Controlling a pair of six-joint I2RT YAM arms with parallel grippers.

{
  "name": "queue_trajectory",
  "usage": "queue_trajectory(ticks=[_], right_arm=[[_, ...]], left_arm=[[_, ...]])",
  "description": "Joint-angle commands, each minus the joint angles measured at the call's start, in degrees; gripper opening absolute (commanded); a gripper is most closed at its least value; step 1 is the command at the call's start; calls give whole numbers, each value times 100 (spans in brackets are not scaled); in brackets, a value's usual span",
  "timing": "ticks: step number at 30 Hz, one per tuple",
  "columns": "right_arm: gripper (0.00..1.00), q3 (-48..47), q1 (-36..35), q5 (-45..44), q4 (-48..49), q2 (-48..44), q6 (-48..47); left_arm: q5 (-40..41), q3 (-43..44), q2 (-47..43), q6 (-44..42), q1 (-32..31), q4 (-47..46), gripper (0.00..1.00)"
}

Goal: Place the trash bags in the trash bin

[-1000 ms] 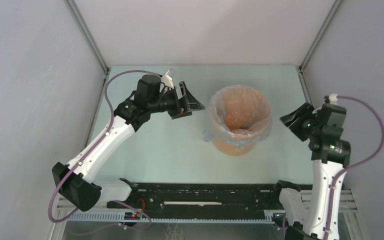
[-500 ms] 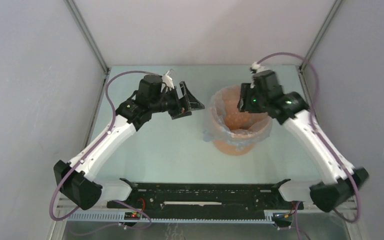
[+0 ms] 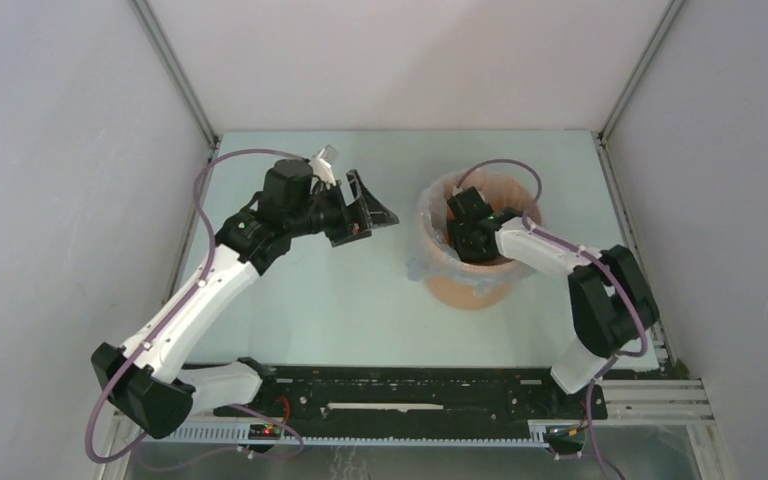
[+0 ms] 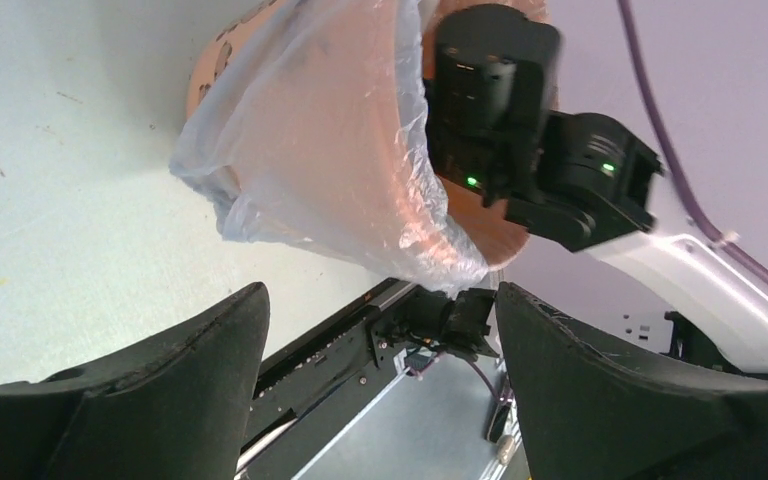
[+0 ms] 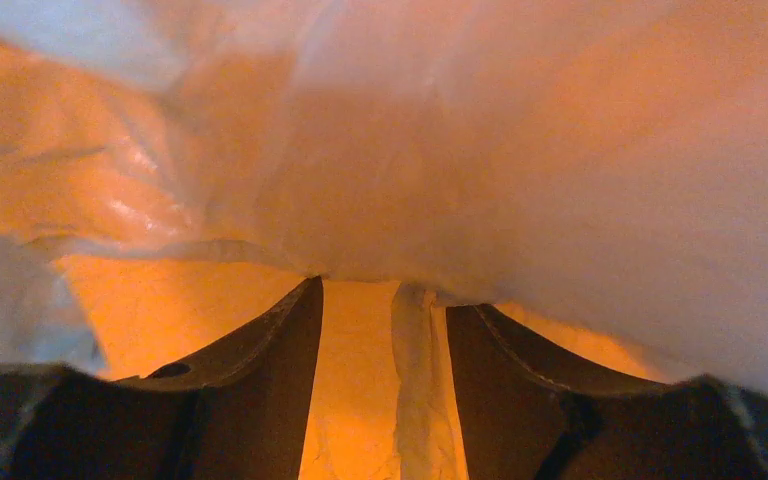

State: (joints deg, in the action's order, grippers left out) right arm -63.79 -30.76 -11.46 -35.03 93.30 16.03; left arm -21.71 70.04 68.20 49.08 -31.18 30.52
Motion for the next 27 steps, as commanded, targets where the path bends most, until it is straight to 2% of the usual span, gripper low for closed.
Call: queue_trajectory(ticks=[1, 6, 10, 13, 19, 27], right_arm=[[58, 198, -23, 83, 1325, 533, 316], [57, 301, -57, -21, 1427, 827, 501], [59, 354, -62, -32, 1283, 327, 419], [64, 243, -5, 87, 1057, -297, 344], [72, -477, 94, 379, -11, -1105, 453], [73, -992, 114, 762, -970, -2156, 658]], left_arm=[[224, -96, -340, -39, -29, 327, 88], [433, 60, -509, -237, -27, 694, 89], [562, 161, -563, -357, -21, 845, 89], [480, 171, -470, -364, -20, 771, 89], [154, 168, -140, -294, -26, 351, 89], [-354, 134, 321, -127, -177, -246, 81]])
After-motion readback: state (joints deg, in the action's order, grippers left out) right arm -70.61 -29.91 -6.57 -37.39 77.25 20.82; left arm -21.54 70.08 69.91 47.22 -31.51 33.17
